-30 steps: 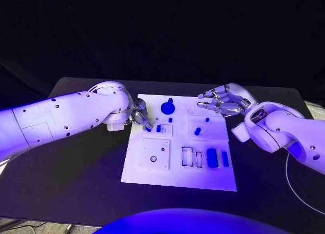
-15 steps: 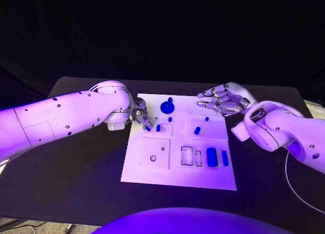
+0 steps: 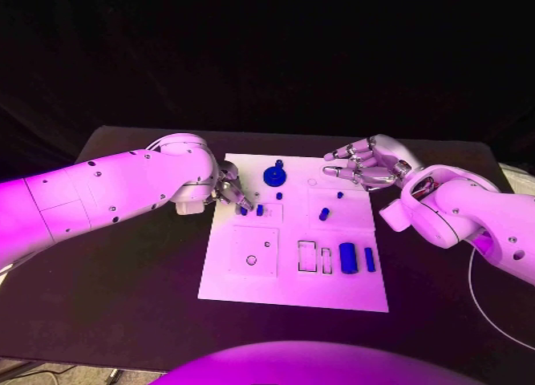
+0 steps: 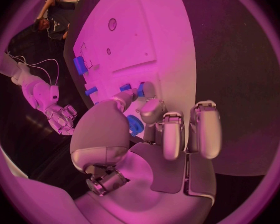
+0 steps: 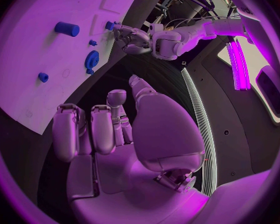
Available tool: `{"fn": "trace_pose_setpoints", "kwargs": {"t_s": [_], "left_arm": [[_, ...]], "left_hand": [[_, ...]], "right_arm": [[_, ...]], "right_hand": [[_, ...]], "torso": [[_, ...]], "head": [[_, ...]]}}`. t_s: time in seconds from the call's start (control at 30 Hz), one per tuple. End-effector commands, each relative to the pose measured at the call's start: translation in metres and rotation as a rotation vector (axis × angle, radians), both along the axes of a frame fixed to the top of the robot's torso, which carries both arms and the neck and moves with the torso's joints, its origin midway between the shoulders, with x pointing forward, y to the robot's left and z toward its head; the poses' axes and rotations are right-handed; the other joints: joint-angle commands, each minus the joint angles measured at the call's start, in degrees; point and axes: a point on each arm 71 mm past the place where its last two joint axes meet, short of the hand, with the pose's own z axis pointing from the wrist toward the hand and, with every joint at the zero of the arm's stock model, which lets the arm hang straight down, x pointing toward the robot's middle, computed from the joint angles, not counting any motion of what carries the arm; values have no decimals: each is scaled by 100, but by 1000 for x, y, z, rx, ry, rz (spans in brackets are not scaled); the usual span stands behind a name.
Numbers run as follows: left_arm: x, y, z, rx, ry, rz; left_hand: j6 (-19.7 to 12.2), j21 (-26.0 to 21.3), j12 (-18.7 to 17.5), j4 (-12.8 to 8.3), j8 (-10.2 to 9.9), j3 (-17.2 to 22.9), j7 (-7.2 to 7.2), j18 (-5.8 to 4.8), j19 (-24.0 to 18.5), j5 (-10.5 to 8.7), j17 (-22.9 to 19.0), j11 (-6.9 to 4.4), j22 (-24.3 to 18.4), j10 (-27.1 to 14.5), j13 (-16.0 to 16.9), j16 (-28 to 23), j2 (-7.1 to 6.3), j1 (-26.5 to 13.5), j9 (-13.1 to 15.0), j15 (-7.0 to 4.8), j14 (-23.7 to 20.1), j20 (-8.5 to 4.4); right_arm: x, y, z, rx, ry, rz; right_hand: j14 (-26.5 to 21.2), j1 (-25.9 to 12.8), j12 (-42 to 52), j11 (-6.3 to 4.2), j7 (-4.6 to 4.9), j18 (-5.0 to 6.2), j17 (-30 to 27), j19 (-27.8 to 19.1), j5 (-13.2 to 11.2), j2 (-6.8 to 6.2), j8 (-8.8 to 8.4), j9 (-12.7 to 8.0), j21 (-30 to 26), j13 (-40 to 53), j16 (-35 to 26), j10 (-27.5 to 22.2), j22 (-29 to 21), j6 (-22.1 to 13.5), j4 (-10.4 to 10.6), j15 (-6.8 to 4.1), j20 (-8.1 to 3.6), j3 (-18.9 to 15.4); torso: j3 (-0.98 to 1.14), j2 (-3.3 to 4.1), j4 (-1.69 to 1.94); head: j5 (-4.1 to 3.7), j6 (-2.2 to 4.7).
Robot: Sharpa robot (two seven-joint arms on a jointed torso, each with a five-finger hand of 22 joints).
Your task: Assemble the parts on the task board
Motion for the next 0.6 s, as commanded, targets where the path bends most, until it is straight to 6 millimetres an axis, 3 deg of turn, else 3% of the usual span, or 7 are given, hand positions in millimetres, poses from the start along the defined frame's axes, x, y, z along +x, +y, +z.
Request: {"fn": "trace_pose_setpoints", "kwargs": {"t_s": [0.03, 0.33, 0.4, 0.53, 0.6], "left_arm": [[-2, 3, -6, 35, 27, -1], [0, 6, -5, 33, 18, 11], [0, 7, -4, 29, 12, 17], [0, 10, -1, 1, -23, 45], [0, 11, 1, -12, -38, 57]], "left_hand": [[25, 39, 40, 74, -49, -253, 16, -100, 339, -5, 1506, 24, 1009, 10, 10, 18, 7, -35, -25, -43, 603, -43], [54, 36, 29, 247, -86, -758, 23, -101, 342, -3, 1506, 26, 1020, 5, 15, 18, 76, 24, -78, -40, 603, -49], [69, 40, 27, 330, -90, -943, 27, -103, 345, -279, 1506, 29, 1026, 4, 17, 18, 65, -8, -89, -35, 603, -46], [75, 13, 20, 545, -107, -1362, 23, -96, 339, -1259, 1506, 37, 1017, -3, 21, 18, 113, 48, -119, -35, 603, -46], [73, -5, 16, 623, -109, -1495, 32, -92, 334, -1438, 1506, 35, 1007, -7, 20, 18, 102, 52, -126, -36, 603, -46]], "right_arm": [[-1, 1, 0, 2, 1, 19], [-1, 1, 0, 2, 1, 19], [-1, 1, 0, 2, 1, 19], [-1, 1, 0, 2, 2, 19], [-1, 1, -1, 2, 2, 19]], "right_hand": [[244, -40, 16, -7, -7, 111, -6, -28, 26, 36, 10, 4, -31, -9, -25, 1, -10, 38, -4, 0, -7, -26], [244, -40, 16, -7, -7, 111, -6, -28, 26, 36, 10, 4, -31, -9, -25, 1, -10, 38, -4, 0, -7, -26], [244, -40, 16, -7, -7, 111, -6, -28, 26, 36, 10, 4, -31, -9, -25, 1, -10, 38, -4, 0, -7, -26], [244, -40, 16, -7, -7, 111, -6, -28, 26, 36, 10, 4, -31, -9, -25, 1, -10, 38, -4, 0, -7, -26], [244, -40, 16, -7, -7, 111, -6, -28, 26, 36, 10, 4, -31, -9, -25, 1, -10, 38, -4, 0, -7, -26]], "torso": [[-3, 0, 3], [-4, -2, -2], [-5, -1, -1], [-9, 3, 4], [-8, 0, 6]], "head": [[-6, -3], [-10, 1], [-16, 1], [-41, 1], [-45, -3]]}}
